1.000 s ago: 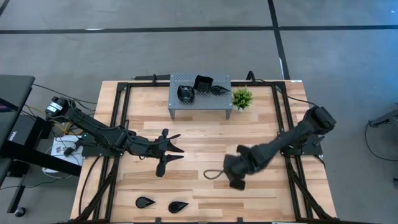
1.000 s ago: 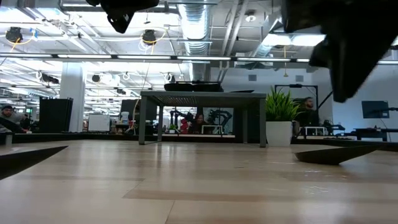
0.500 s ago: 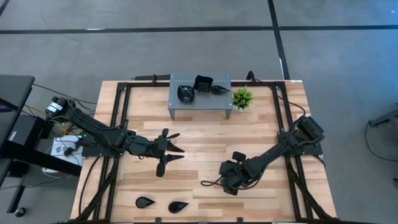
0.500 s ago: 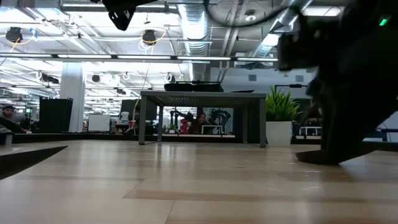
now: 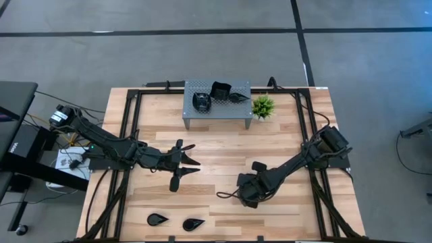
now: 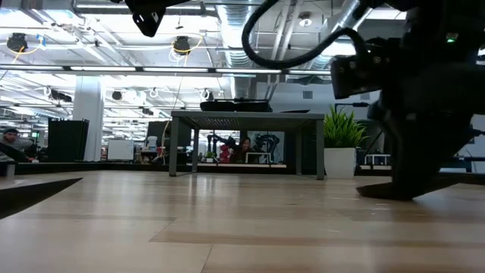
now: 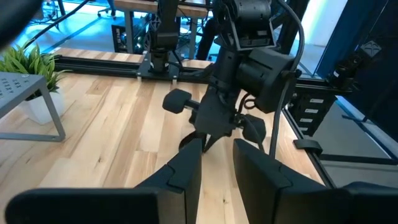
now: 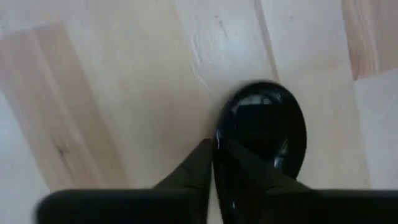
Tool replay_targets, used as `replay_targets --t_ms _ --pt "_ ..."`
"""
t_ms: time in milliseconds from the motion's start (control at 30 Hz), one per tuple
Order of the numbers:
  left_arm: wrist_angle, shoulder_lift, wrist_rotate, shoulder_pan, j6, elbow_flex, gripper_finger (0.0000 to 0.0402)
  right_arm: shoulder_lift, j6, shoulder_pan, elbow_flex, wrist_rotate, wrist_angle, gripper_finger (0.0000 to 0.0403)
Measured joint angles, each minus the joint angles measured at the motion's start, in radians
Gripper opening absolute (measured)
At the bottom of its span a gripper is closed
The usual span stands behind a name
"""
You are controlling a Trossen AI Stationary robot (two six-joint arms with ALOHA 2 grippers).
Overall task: Pick & Place Mini shaped plates
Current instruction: Stack the black drop-shaped plate on top of the stacked black drop-shaped plates on the shelf
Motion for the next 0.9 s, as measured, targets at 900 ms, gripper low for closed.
replay_targets --t_ms 900 --pt "0.000 0.000 0.000 0.000 0.068 0.001 0.0094 -0.527 -1.311 -0.350 0.079 0.350 -0.124 0.0002"
